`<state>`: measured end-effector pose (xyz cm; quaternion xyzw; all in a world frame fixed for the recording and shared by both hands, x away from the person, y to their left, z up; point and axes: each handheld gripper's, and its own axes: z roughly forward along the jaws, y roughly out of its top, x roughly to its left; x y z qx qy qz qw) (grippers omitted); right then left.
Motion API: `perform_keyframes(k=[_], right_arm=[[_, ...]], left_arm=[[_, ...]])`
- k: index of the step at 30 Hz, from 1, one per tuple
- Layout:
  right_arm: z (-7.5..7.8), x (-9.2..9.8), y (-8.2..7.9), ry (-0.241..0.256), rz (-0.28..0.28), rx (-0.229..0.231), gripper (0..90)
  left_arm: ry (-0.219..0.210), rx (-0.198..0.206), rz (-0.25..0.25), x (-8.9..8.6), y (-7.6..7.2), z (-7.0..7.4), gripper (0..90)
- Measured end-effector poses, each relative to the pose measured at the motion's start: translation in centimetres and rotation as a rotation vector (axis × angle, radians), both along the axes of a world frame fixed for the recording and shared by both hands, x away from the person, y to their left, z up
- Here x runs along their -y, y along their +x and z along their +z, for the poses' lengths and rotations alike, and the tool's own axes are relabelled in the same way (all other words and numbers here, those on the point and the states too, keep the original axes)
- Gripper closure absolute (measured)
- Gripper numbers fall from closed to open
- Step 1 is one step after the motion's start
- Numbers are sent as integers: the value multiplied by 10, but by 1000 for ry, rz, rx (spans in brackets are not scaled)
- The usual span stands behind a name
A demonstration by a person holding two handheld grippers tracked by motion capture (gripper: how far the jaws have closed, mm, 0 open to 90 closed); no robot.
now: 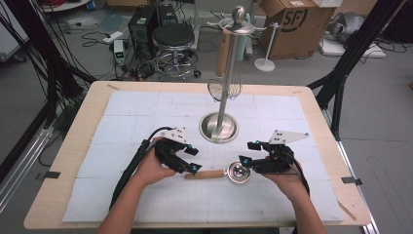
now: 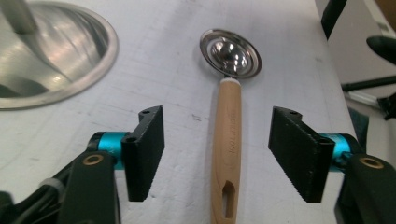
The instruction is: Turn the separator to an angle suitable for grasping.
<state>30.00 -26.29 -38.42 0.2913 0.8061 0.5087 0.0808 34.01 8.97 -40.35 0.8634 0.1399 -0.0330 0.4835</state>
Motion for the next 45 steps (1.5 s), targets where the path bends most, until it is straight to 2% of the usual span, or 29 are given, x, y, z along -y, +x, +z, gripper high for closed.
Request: perform_keyframes(k=[5, 8, 15, 30, 45], right_arm=[[0, -1, 0, -5, 1, -4, 331], [-1, -2, 1, -9, 2, -1, 331], [-2, -6, 1, -13, 5, -6, 331], [-4, -12, 3, -17, 20, -13, 331], [-7, -10, -1, -25, 11, -23, 331]], left_arm=[[-60, 14, 49, -19, -1, 9, 272], [-85, 20, 87, -28, -1, 13, 236], [-126, 37, 128, -44, 0, 21, 179], [-118, 58, 198, -61, -5, 30, 84], [-116, 66, 209, -62, -1, 32, 59]])
